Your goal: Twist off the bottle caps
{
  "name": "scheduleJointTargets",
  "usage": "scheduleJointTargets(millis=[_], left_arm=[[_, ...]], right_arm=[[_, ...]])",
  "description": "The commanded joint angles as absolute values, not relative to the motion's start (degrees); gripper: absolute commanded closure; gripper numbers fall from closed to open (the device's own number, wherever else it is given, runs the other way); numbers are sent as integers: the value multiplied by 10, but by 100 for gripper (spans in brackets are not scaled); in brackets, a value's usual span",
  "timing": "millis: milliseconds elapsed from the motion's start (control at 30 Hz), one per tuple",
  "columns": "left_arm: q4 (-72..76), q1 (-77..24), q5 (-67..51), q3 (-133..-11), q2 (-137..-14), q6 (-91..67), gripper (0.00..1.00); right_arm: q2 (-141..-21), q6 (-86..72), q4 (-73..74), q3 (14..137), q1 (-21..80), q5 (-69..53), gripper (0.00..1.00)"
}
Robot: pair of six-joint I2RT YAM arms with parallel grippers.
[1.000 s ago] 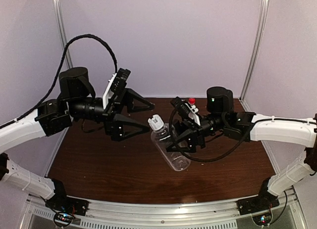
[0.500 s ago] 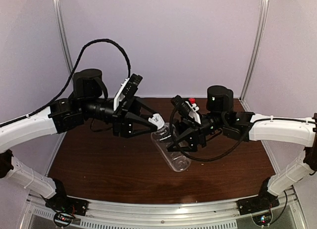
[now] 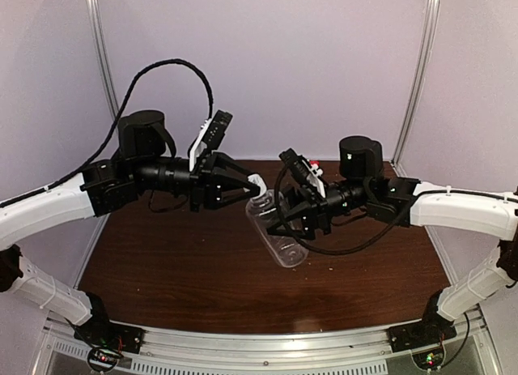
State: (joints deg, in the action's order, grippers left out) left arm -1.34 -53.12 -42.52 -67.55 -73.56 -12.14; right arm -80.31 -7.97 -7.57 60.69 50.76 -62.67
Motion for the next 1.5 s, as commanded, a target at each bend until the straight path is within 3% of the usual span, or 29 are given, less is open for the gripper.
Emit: scheduleJointTargets(millis=[0,233,400,567,700,900,1167,1467], left_arm=[[12,-538,-284,-679,-739,-199,77],[-55,-570,-77,-725,-765,-297,81],[-55,-576,-43,-743,-798,-328,81],[-53,-575,-37,-745,-805,-330,77],[-42,-576,-50,-738,-800,-323,69],[-32,-576,-92,-725,-782,-274,40],[-24,-573,-125,-681,-714,-190,14],[-20,-557,-323,-662,-676,-100,6]], right_arm=[[-794,-58,-32,629,509,-450,55],[-786,-46,-28,622,510,-269,55],[-782,-56,-52,607,510,-202,54],[-780,-56,-56,599,510,-214,54],[-779,-52,-52,596,510,-240,54],[-763,-44,-53,587,508,-300,52],[-739,-27,-43,579,505,-395,49],[-758,-27,-45,591,504,-566,47]])
